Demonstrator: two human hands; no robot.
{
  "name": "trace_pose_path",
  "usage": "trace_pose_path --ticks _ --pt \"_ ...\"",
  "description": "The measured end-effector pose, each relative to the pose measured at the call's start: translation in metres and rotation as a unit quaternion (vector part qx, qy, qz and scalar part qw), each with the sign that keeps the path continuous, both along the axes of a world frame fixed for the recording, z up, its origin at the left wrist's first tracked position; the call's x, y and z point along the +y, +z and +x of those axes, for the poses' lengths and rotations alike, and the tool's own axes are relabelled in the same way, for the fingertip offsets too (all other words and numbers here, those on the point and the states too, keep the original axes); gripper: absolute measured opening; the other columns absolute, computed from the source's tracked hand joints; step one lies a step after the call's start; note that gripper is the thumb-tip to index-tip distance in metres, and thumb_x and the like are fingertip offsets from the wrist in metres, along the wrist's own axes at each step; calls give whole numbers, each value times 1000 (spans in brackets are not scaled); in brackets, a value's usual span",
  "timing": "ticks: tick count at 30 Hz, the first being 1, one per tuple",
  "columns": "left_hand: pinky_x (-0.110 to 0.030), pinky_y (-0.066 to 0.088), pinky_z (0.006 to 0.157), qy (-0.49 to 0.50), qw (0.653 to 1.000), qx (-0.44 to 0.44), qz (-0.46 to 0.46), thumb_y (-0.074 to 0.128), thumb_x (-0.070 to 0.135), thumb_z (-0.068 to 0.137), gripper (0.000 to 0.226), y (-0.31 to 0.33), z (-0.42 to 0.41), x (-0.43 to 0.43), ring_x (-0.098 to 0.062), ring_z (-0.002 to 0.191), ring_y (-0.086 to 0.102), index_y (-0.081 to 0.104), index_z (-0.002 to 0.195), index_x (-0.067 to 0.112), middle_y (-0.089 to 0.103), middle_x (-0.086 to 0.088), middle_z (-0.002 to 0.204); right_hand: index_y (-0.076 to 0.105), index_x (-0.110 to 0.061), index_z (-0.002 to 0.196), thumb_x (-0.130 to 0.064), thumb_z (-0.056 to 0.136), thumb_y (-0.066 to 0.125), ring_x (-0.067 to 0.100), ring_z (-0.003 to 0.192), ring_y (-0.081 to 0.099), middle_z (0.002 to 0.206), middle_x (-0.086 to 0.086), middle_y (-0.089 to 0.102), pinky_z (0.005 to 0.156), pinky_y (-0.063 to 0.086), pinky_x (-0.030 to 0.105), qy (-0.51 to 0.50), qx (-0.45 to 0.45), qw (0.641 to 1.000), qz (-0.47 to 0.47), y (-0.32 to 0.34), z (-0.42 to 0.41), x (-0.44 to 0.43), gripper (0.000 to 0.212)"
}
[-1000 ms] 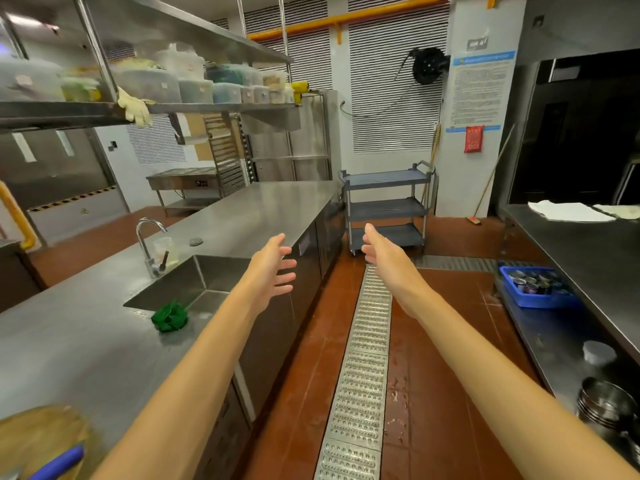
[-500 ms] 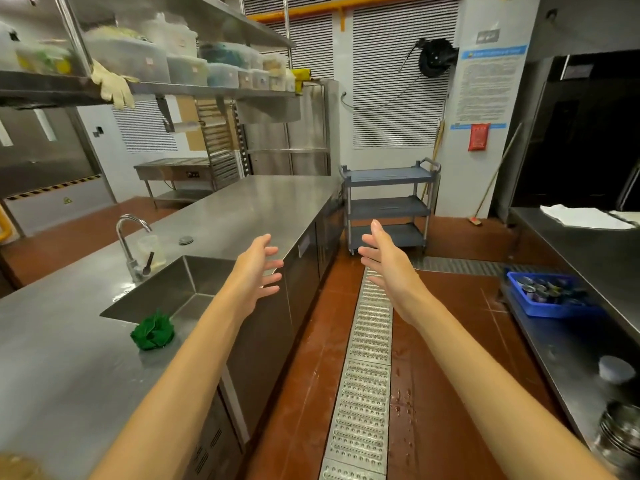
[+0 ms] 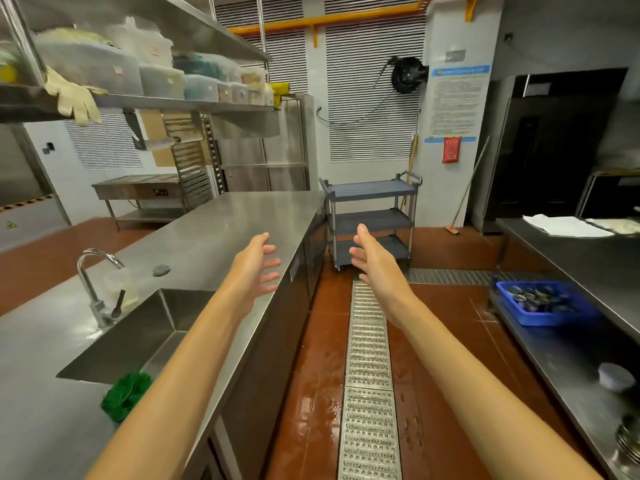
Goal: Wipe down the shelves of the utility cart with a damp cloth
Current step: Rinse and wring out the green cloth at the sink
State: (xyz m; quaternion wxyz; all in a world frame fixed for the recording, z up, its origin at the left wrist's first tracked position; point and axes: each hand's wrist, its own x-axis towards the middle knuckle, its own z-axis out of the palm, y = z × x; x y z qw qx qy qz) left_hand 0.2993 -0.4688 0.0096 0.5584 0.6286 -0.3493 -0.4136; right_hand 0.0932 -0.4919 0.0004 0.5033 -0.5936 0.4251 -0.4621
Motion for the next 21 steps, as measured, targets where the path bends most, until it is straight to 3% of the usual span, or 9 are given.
trace_pose_path --ticks 15,21 --pt "-44 50 93 9 1000 -12 14 40 52 100 47 -15 58 -105 -29 111 62 60 127 19 64 -8 125 40 -32 147 -67 95 34 16 137 41 148 -6 46 117 30 46 14 -2 1000 -10 -17 72 -117 63" --pt "-44 49 95 41 999 -15 11 40 50 101 43 -4 93 -165 -29 108 61 59 123 18 63 -9 126 39 -33 148 -75 88 35 16 140 39 151 -6 44 118 28 48 41 -4 999 -13 -10 110 -193 73"
